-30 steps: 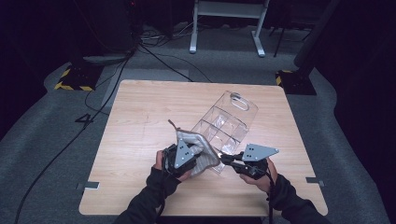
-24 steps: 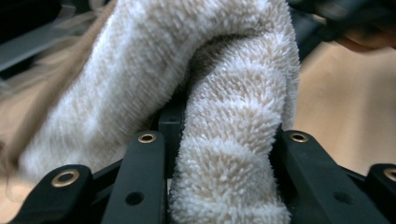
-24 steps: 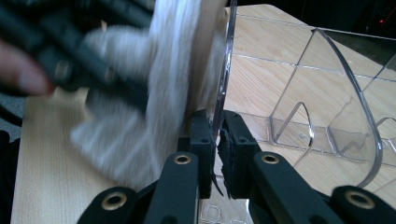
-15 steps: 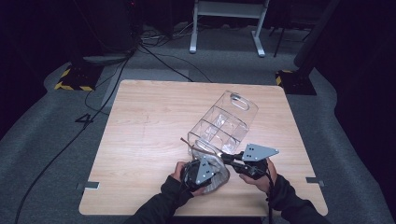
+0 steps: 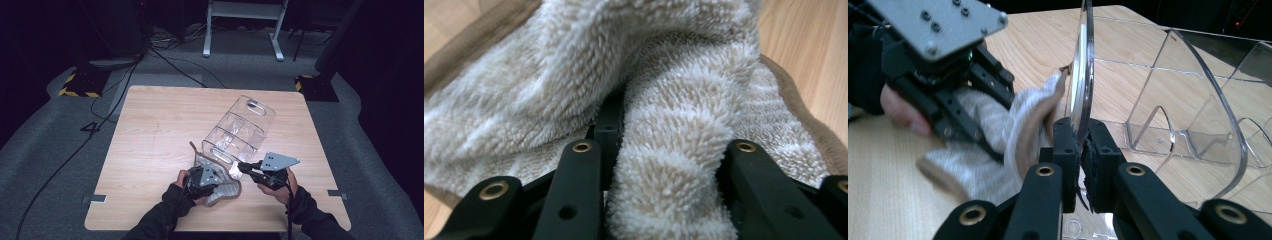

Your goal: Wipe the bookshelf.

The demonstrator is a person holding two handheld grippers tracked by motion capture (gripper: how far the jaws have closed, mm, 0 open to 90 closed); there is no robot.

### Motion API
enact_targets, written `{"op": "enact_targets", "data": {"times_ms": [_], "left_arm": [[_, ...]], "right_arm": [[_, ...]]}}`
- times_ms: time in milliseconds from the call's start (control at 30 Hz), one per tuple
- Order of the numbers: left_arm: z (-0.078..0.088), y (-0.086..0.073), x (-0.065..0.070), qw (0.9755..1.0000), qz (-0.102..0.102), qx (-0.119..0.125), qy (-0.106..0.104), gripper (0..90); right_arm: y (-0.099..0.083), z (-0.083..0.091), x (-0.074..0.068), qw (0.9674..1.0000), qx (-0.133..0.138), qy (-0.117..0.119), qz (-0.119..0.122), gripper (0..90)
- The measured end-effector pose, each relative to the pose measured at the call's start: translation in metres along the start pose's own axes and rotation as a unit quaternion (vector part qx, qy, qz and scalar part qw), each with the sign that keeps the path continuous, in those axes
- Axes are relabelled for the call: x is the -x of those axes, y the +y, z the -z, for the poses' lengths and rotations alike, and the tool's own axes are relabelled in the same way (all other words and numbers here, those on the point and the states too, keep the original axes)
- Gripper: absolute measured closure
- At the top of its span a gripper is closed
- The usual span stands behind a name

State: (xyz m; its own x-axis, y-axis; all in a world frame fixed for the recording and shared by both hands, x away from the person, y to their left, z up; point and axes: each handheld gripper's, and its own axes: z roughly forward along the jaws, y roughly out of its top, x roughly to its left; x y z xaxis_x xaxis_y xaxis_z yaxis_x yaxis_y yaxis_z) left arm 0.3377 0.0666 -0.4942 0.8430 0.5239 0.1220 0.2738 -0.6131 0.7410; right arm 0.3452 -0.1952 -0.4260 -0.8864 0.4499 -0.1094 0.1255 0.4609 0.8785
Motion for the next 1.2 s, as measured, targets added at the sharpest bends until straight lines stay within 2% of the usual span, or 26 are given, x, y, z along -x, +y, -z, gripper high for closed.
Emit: {"op": "enact_targets", "data": {"times_ms": [133, 167, 200, 267, 300, 333, 400, 433, 467, 533, 600, 767, 867, 967, 1067, 1200], "left_arm": [[0.008, -0.007, -0.016, 0.9997, 0.022, -0.007, 0.01, 66.1], [0.011, -0.007, -0.017, 0.9996, 0.028, -0.007, 0.009, 66.6], [0.016, -0.004, -0.017, 0.9995, 0.032, 0.002, -0.003, 67.6], [0.03, 0.009, -0.009, 0.999, 0.01, 0.029, -0.033, 68.1], [0.038, 0.016, -0.003, 0.9976, -0.002, 0.046, -0.05, 68.1], [0.043, 0.021, 0.001, 0.9969, -0.013, 0.056, -0.053, 68.0], [0.053, 0.03, 0.01, 0.9963, -0.031, 0.067, -0.044, 67.5], [0.055, 0.031, 0.011, 0.9959, -0.031, 0.072, -0.046, 67.2], [0.057, 0.03, 0.011, 0.9955, -0.021, 0.079, -0.046, 67.2], [0.059, 0.026, 0.009, 0.9968, -0.018, 0.069, -0.037, 66.9], [0.062, 0.017, 0.004, 0.9976, -0.005, 0.063, -0.027, 66.3], [0.071, -0.01, -0.017, 0.9982, 0.035, 0.049, -0.004, 64.4], [0.072, -0.027, -0.03, 0.9982, 0.05, 0.03, 0.013, 57.8], [0.067, -0.035, -0.034, 0.999, 0.038, 0.005, 0.025, 53.0], [0.063, -0.036, -0.036, 0.9983, 0.044, -0.005, 0.038, 44.4], [0.053, -0.035, -0.044, 0.9971, 0.058, -0.018, 0.046, 40.2]], "right_arm": [[0.001, -0.003, 0.003, 1.0, -0.001, -0.006, -0.001, 85.6], [0.001, -0.003, 0.004, 1.0, -0.001, -0.008, -0.001, 85.6], [0.001, -0.003, 0.005, 1.0, -0.002, -0.008, -0.001, 85.7], [0.001, -0.002, 0.007, 0.9999, -0.003, -0.01, -0.004, 85.9], [0.0, -0.002, 0.007, 0.9999, -0.003, -0.009, -0.006, 85.9], [0.0, -0.002, 0.008, 0.9999, -0.002, -0.009, -0.006, 86.0], [0.0, -0.002, 0.009, 0.9999, -0.001, -0.007, -0.008, 86.0], [0.0, -0.002, 0.008, 0.9999, -0.003, -0.009, -0.008, 86.0], [0.0, -0.002, 0.008, 0.9999, -0.003, -0.009, -0.007, 85.9], [0.0, -0.001, 0.008, 0.9999, -0.003, -0.01, -0.007, 86.0], [-0.001, 0.0, 0.008, 0.9999, -0.003, -0.01, -0.008, 86.1], [-0.002, 0.001, 0.009, 0.9999, -0.003, -0.01, -0.01, 86.2], [-0.002, 0.001, 0.009, 0.9999, -0.004, -0.012, -0.009, 86.2], [-0.002, 0.0, 0.009, 0.9999, -0.003, -0.013, -0.009, 86.0], [-0.002, 0.0, 0.009, 0.9999, -0.002, -0.015, -0.008, 85.9], [-0.001, -0.003, 0.011, 0.9997, -0.006, -0.024, 0.007, 85.4]]}}
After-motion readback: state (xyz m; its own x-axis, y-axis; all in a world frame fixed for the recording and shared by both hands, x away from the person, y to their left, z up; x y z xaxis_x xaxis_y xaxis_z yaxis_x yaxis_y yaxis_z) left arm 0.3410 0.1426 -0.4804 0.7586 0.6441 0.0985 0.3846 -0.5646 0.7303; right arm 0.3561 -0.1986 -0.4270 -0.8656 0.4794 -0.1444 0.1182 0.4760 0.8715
